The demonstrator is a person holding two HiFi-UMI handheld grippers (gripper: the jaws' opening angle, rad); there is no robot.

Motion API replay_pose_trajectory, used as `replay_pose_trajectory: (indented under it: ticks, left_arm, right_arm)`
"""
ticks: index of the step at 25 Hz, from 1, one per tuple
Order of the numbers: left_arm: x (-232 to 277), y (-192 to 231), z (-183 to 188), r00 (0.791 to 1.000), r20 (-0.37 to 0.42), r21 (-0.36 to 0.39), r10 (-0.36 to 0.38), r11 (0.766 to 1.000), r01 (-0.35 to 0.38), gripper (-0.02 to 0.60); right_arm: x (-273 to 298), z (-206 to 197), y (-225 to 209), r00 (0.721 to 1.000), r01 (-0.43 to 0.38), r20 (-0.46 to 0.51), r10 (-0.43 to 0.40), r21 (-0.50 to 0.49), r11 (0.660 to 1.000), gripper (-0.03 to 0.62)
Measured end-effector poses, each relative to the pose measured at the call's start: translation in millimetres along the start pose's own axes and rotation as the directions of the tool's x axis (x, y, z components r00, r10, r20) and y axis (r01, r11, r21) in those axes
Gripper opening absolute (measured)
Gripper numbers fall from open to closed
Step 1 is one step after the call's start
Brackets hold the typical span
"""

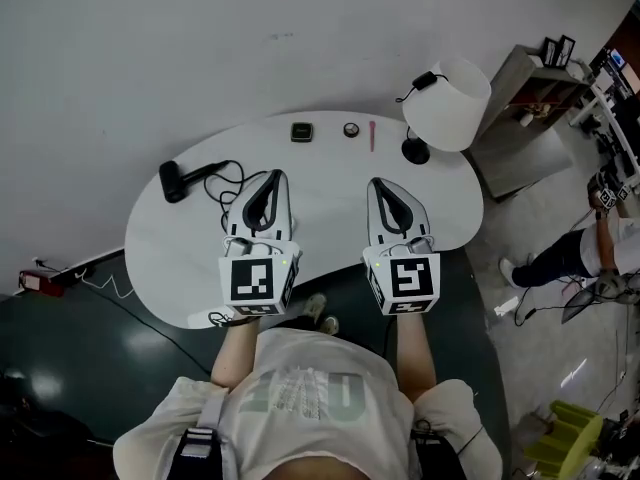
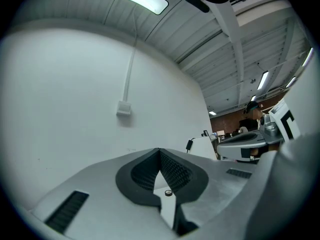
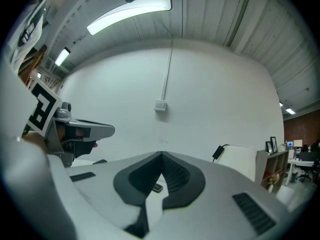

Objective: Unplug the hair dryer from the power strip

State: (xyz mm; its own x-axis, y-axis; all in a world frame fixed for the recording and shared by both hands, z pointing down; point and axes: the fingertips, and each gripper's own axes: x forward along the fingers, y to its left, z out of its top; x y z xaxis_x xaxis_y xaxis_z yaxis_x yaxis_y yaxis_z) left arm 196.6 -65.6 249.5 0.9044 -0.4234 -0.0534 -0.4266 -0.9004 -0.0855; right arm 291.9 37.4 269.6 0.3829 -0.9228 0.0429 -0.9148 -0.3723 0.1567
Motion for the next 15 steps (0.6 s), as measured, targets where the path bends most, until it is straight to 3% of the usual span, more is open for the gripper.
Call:
replay_pose_trajectory:
  ticks: [9, 15]
  left_arm:
    - [6, 23, -1, 0.998, 0.003, 0.011, 0.065, 0.998, -0.065, 0.005]
    - [-13, 56, 0, 0.985, 0.013, 0.009, 0.17, 0.985, -0.17, 0.005]
  right_arm:
    - [33, 9, 8, 0.997, -0.072, 0.03, 0.072, -0.012, 0.997, 0.003]
    - [59, 16, 48, 0.979, -0.197, 0.048, 0.199, -0.041, 0.98, 0.003]
